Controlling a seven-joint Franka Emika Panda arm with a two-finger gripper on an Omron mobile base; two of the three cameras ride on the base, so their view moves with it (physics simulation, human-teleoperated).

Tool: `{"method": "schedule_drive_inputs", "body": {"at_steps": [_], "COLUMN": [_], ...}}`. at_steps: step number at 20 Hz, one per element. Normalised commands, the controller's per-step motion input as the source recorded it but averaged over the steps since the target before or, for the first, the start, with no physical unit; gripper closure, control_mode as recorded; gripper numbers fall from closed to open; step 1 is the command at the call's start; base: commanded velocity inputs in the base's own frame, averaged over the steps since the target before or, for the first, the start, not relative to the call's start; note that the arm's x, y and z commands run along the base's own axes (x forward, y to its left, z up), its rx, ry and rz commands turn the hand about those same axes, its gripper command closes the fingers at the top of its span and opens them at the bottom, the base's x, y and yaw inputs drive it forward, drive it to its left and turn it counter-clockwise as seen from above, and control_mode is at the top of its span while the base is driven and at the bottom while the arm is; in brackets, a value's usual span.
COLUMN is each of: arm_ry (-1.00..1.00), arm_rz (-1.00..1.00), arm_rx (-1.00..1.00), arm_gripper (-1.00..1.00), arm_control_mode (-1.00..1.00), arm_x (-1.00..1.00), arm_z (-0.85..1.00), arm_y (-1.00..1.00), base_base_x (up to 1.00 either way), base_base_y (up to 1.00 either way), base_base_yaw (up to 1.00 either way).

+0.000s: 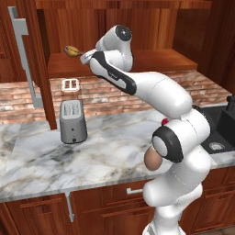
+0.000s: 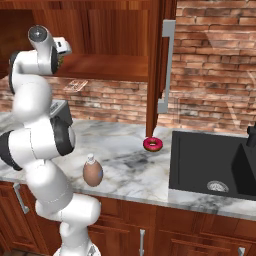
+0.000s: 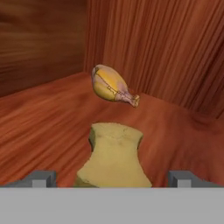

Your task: Pick the sponge and soap dispenser from the cabinet and place them on the counter.

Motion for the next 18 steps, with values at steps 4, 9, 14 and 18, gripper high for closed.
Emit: {"method": "schedule_drive_inputs", "body": {"at_steps": [4, 9, 14, 18], "arm_ry": [0.03, 0.03, 0.04, 0.05], "arm_rz": [0.0, 0.0, 0.0, 0.0], "arm_rx": [0.0, 0.0, 0.0, 0.0], "arm_gripper": [-1.0, -1.0, -1.0, -1.0], "arm_control_mode": [-1.0, -1.0, -1.0, -1.0], "arm_x": [0.29, 0.25, 0.27, 0.22], "arm_z": [-0.06, -0.1, -0.14, -0.18], "arm_y": [0.12, 0.07, 0.07, 0.11], "base_base_x": [0.0, 0.0, 0.0, 0.0], "base_base_y": [0.0, 0.0, 0.0, 0.0], "base_base_yaw": [0.0, 0.0, 0.0, 0.0]}}
